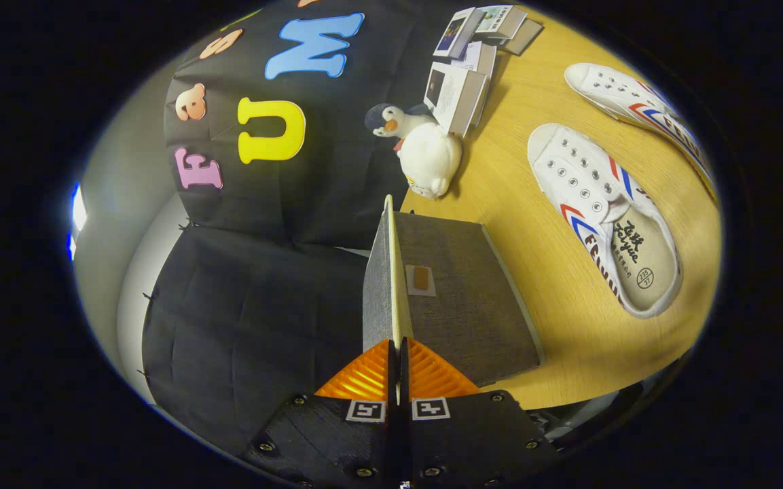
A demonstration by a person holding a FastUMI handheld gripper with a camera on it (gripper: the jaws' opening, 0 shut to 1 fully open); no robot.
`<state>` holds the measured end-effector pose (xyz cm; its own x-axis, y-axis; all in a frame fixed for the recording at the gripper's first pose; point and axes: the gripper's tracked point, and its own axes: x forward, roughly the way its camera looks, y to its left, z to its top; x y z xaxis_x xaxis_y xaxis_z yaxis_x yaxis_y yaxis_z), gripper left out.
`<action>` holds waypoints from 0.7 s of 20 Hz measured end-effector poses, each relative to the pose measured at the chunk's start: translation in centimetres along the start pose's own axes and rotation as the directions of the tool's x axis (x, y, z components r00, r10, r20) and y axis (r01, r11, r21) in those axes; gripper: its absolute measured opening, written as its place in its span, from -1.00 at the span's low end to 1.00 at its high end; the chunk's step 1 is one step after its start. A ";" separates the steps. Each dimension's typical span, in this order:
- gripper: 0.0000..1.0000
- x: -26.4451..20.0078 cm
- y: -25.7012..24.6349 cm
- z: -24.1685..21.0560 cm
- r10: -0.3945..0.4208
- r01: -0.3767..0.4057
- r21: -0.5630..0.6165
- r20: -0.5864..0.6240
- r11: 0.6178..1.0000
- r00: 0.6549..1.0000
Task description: Open the storage box then place both shoes into the box .Put the left shoe in first, then the right shoe, with the right side of both shoes facing outward in a uniform manner.
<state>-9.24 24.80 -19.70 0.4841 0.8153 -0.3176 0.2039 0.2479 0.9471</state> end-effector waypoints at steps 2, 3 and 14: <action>-1.00 -0.2 1.7 0.1 0.015 -0.015 -0.033 -0.005 0.999 1.000; -1.00 -0.3 2.7 0.2 0.026 -0.027 -0.048 -0.009 0.999 1.000; -1.00 1.3 12.7 -1.2 0.096 -0.102 -0.249 -0.036 0.963 0.995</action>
<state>-6.99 29.66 -8.01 0.4708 0.8535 -0.2233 -0.0649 0.2860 0.9560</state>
